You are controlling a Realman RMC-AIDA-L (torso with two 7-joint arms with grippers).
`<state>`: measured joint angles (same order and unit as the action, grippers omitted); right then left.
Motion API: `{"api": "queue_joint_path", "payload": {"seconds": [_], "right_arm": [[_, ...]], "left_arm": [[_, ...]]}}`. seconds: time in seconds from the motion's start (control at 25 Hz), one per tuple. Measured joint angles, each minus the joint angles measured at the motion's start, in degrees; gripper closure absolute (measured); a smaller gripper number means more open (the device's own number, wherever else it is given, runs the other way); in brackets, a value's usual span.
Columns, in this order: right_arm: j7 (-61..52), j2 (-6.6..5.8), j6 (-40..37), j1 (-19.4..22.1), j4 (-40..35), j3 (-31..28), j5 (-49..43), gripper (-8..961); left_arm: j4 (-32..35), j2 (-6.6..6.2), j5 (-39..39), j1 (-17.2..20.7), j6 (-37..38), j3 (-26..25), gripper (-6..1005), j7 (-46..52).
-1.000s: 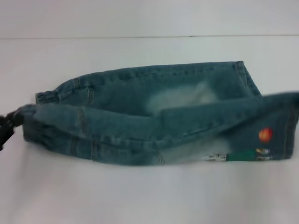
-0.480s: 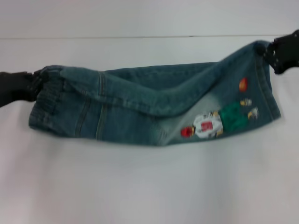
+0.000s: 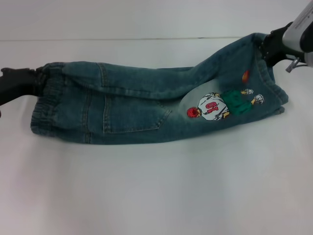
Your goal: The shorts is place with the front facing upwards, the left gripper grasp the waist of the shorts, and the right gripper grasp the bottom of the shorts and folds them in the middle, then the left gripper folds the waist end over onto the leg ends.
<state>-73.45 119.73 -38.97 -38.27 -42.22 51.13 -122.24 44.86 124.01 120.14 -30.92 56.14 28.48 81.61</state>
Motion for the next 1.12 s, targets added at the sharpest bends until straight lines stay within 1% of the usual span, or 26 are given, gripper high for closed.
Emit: {"api": "queue_joint_path", "payload": {"seconds": [0.08, 0.28, 0.64, 0.88, 1.0, 1.08, 1.12], "right_arm": [[-0.31, 0.04, 0.46, 0.06, 0.29, 0.65, 0.01, 915], [-0.64, -0.11, 0.72, 0.66, 0.36, -0.02, 0.27, 915], [-0.02, -0.2, 0.26, 0.83, 0.37, 0.06, 0.67, 916], [0.15, 0.04, -0.49, 1.28, 0.03, 0.09, 2.07, 902], [-0.01, -0.05, -1.87, 1.9, -0.74, -0.46, 2.3, 786], [-0.12, 0.02, -2.31, 2.8, -1.92, -0.54, 2.35, 708], [-0.12, 0.02, -2.31, 2.8, -1.92, -0.54, 2.35, 686]], "left_arm": [[-0.06, 0.0, 0.03, 0.22, -0.25, 0.0, 940, 0.14], [0.68, -0.04, 0.53, 1.49, -0.43, -0.17, 940, 1.26], [0.84, -0.08, 0.8, 1.59, -0.31, 0.69, 940, 0.66], [1.43, 0.26, 0.17, 2.21, -1.0, 1.43, 937, 0.45], [1.43, 0.26, 0.49, 2.48, -1.31, 1.46, 933, 0.63], [1.46, 0.24, 1.15, 2.78, -1.36, 1.5, 880, 0.64], [1.56, 0.2, 1.33, 2.98, -1.36, 1.53, 853, 0.64]]}}
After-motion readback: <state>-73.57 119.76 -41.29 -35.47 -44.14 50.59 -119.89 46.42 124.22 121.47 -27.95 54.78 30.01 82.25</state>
